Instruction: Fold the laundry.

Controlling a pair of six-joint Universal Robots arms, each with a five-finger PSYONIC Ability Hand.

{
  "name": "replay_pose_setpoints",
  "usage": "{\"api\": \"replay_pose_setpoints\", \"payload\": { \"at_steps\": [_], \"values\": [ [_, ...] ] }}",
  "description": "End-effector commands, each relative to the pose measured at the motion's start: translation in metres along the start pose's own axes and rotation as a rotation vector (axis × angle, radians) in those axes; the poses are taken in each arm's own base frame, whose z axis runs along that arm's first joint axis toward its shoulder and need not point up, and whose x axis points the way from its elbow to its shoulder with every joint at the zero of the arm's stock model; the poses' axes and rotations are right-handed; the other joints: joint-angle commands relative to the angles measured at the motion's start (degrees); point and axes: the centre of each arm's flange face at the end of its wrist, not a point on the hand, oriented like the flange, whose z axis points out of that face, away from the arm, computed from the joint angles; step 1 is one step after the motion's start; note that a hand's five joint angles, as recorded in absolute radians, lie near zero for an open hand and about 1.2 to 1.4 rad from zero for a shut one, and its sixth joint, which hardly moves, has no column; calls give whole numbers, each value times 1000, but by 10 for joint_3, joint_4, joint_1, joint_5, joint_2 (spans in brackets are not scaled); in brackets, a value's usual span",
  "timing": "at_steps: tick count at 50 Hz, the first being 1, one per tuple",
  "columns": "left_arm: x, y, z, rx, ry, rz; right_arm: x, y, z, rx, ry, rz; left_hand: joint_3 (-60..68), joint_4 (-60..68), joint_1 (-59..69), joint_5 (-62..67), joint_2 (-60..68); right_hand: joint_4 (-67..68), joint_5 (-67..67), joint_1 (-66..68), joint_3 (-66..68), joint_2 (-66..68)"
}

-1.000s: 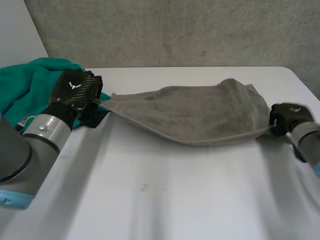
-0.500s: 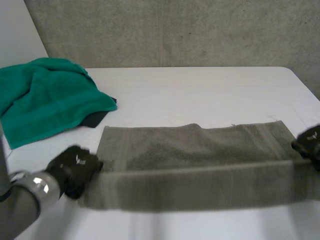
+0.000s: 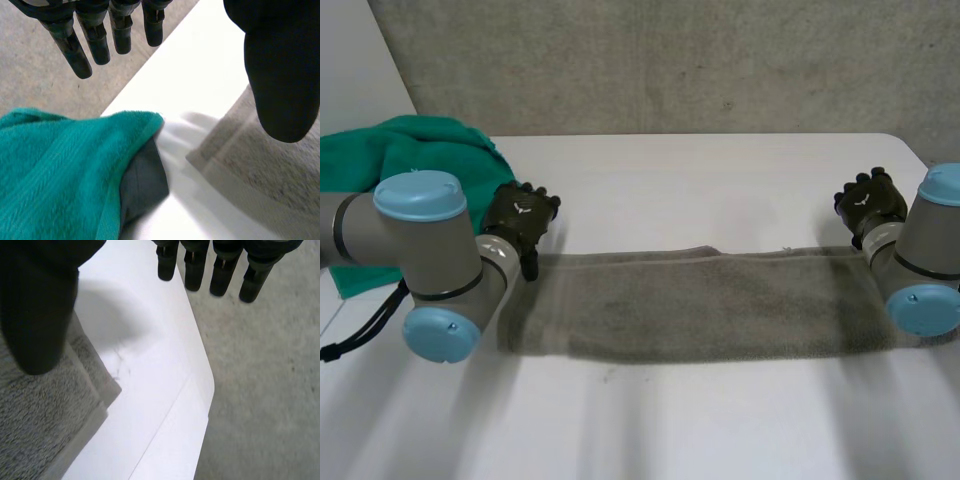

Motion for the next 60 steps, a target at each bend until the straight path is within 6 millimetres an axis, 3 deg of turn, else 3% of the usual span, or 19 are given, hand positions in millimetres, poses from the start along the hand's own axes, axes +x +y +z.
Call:
{"api": "replay_pose_setpoints", "payload": {
  "at_steps": [1,4,6,14,25,29,32,35,39,43,46,47,50,52,54,55,57,58,60],
  "values": [
    [-4,-18,-7,50,-7,-41,14,2,-21,-48,12,162,-31,-25,-7,-33,-30,-40,-40,-31,-37,-32],
    [-11,-23,-18,53,-13,-75,38,-17,-54,12,-1,216,-31,-25,-7,-33,-30,-40,-40,-31,-37,-32],
    [-12,-23,-25,47,-11,-86,48,-16,-74,28,-50,240,-31,-25,-7,-33,-30,-40,-40,-31,-37,-32],
    [-7,-17,-52,39,41,-97,54,58,-97,-160,-228,372,-31,-25,-7,-33,-30,15,14,23,17,22],
    [8,-8,-58,67,89,-96,40,97,-88,-174,-224,419,-31,-25,-7,-33,-30,99,98,107,101,107],
    [9,-9,-60,72,92,-95,38,107,-77,-173,-196,413,-31,-25,-7,-33,-30,659,658,668,661,667],
    [7,-12,-62,79,86,-96,46,115,-74,-198,-148,409,-31,-25,-7,-33,-30,660,660,669,663,668],
    [4,-17,-68,93,80,-96,66,134,-70,-264,-15,394,-31,-25,-7,-33,-30,660,660,669,663,668],
    [-1,-24,-74,114,69,-96,93,139,-69,-282,115,330,-31,-25,-7,-33,-30,660,660,669,663,668],
    [-6,-29,-81,128,56,-96,110,128,-70,-257,154,196,-31,-25,-7,-33,-30,660,660,669,663,668],
    [-8,-30,-84,133,53,-96,106,94,-71,-154,140,110,-31,-25,-7,-33,-30,660,660,669,663,668],
    [-8,-30,-84,130,51,-96,94,58,-74,-39,108,79,-31,-25,-7,-33,-30,660,660,669,663,668],
    [-8,-29,-86,128,51,-98,64,-2,-86,176,32,33,-31,-25,-7,-33,-30,660,660,669,663,668],
    [-9,-28,-88,125,49,-99,31,-46,-103,362,-48,-4,-31,-25,-7,-33,-30,660,660,669,663,668],
    [-8,-28,-89,123,51,-99,8,-71,-119,483,-109,-26,-31,-25,-7,-33,-30,660,660,669,663,668],
    [-7,-27,-90,122,52,-99,-14,-90,-136,588,-169,-48,-31,-25,-7,-33,-30,660,660,669,663,668],
    [-5,-27,-91,121,60,-102,-36,-106,-155,691,-222,-69,-31,-25,-7,-33,-30,660,660,669,663,668],
    [-4,-27,-92,121,61,-105,-57,-117,-170,764,-267,-88,-31,-25,-7,-33,-30,660,660,669,663,668],
    [-2,-26,-93,119,68,-115,-84,-122,-184,821,-328,-112,-31,-25,-7,-33,-30,660,660,669,663,668]
  ]
}}
